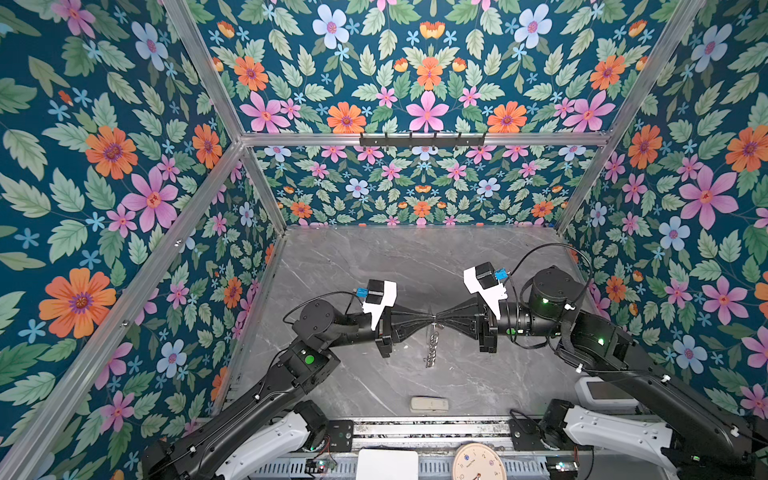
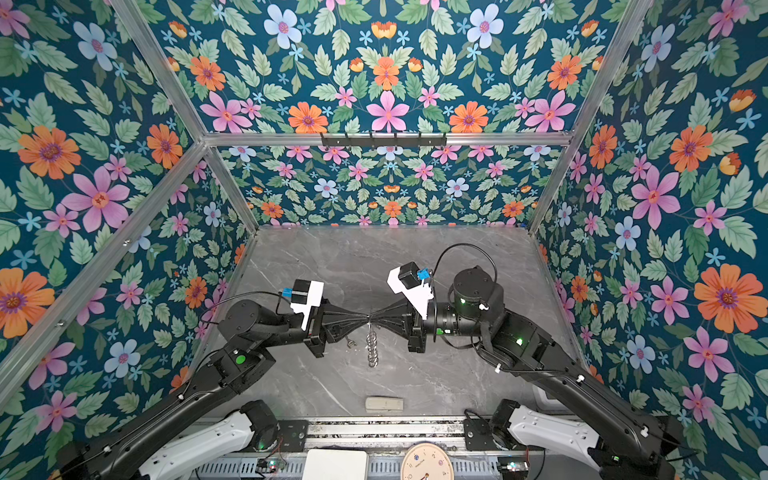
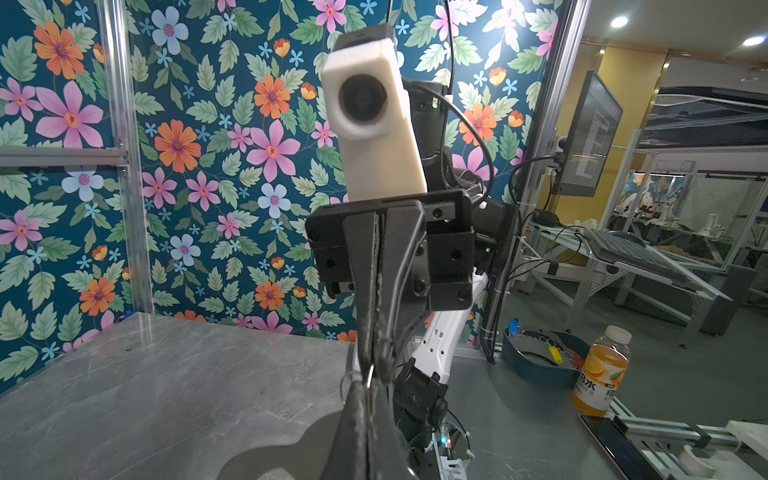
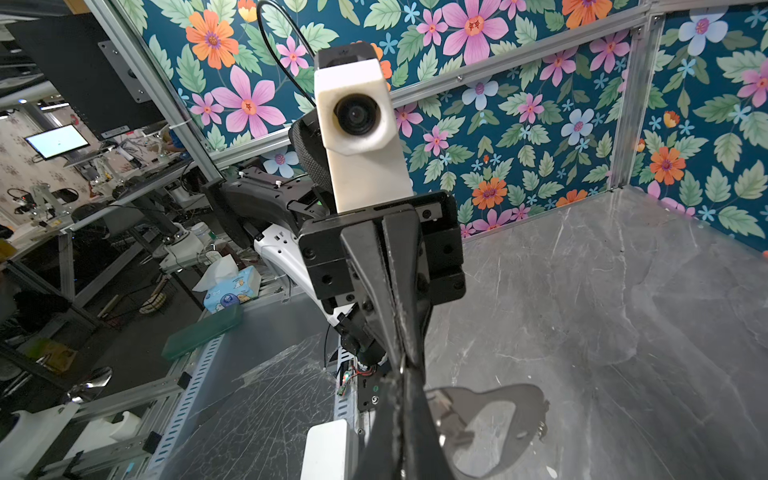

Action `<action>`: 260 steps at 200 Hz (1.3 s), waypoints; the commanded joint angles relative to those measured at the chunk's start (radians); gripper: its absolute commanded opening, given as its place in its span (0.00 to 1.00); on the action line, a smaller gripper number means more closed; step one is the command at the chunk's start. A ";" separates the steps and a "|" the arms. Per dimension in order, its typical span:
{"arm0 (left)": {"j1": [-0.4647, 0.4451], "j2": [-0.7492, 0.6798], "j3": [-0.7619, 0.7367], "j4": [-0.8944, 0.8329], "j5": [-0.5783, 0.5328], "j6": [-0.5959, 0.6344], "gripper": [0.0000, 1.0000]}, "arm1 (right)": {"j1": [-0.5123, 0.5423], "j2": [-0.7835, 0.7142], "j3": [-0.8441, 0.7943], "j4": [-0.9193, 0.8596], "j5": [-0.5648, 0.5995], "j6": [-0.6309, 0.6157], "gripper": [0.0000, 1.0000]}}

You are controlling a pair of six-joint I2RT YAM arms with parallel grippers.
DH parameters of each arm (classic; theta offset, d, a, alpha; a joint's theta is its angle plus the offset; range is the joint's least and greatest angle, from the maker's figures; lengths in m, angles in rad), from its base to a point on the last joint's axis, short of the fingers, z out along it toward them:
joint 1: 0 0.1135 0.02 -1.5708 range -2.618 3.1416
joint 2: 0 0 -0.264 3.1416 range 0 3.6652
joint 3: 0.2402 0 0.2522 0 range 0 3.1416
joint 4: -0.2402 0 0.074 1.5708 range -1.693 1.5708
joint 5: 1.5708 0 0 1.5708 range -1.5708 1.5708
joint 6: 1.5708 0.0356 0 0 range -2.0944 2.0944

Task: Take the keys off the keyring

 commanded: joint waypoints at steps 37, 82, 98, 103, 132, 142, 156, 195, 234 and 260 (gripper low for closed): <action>0.000 0.014 0.047 -0.063 0.007 0.021 0.23 | -0.044 0.002 0.028 -0.050 -0.037 0.017 0.00; 0.000 0.049 0.153 -0.313 0.093 0.100 0.32 | -0.147 0.027 0.087 -0.209 -0.153 -0.024 0.00; 0.000 0.085 0.199 -0.395 0.099 0.119 0.33 | -0.152 0.056 0.122 -0.275 -0.171 -0.063 0.00; 0.001 0.095 0.213 -0.417 0.103 0.126 0.33 | -0.154 0.065 0.133 -0.295 -0.177 -0.074 0.00; 0.000 0.133 0.275 -0.507 0.102 0.147 0.26 | -0.154 0.096 0.170 -0.348 -0.189 -0.108 0.00; 0.001 0.137 0.286 -0.526 0.098 0.149 0.25 | -0.154 0.101 0.180 -0.359 -0.192 -0.114 0.00; 0.001 0.137 0.294 -0.535 0.105 0.151 0.20 | -0.154 0.108 0.192 -0.373 -0.191 -0.123 0.00; 0.002 0.163 0.335 -0.614 0.112 0.169 0.16 | -0.154 0.129 0.234 -0.421 -0.188 -0.147 0.00; 0.002 0.175 0.364 -0.652 0.122 0.178 0.12 | -0.154 0.143 0.248 -0.434 -0.188 -0.155 0.00; 0.001 0.187 0.375 -0.664 0.128 0.183 0.09 | -0.155 0.146 0.254 -0.432 -0.188 -0.154 0.00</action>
